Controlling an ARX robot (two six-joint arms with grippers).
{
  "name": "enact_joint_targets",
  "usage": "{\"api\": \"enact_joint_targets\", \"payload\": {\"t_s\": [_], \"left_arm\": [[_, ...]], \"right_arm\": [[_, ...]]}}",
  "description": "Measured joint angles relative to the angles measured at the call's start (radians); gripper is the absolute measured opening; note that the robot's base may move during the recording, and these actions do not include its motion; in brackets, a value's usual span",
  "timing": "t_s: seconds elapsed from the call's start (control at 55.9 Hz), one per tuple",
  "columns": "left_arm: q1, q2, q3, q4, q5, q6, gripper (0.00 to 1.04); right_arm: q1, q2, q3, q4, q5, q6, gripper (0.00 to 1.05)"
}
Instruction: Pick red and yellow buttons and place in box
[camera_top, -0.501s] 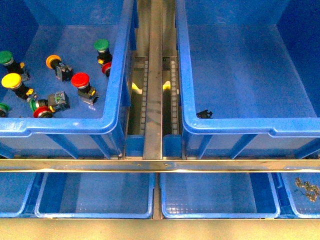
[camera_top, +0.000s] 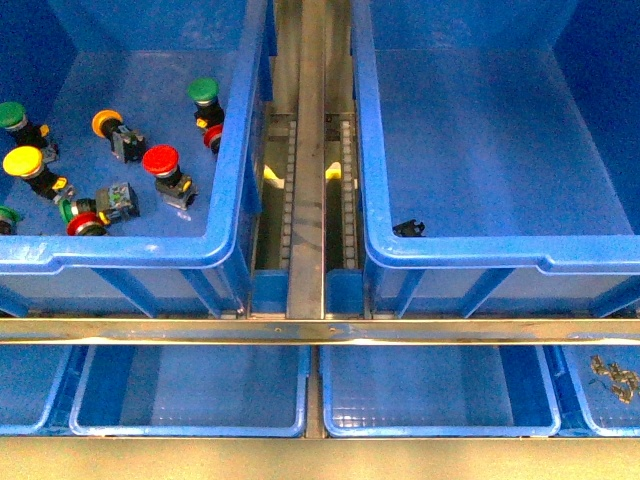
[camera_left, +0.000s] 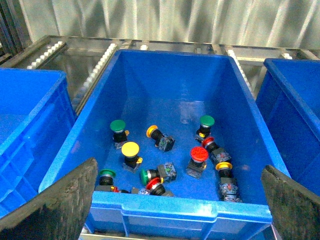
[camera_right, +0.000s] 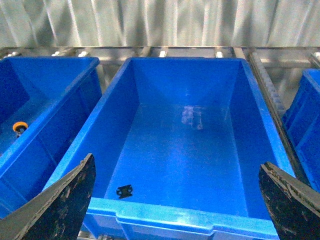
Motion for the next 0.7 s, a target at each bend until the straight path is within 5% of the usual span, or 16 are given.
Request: {"api": "enact_joint_targets", "payload": {"t_s": [0.698], "left_arm": [[0.000, 0.000, 0.000, 0.000, 0.000, 0.000, 0.97]], "right_arm": [[0.000, 0.000, 0.000, 0.000, 0.000, 0.000, 0.98]]}}
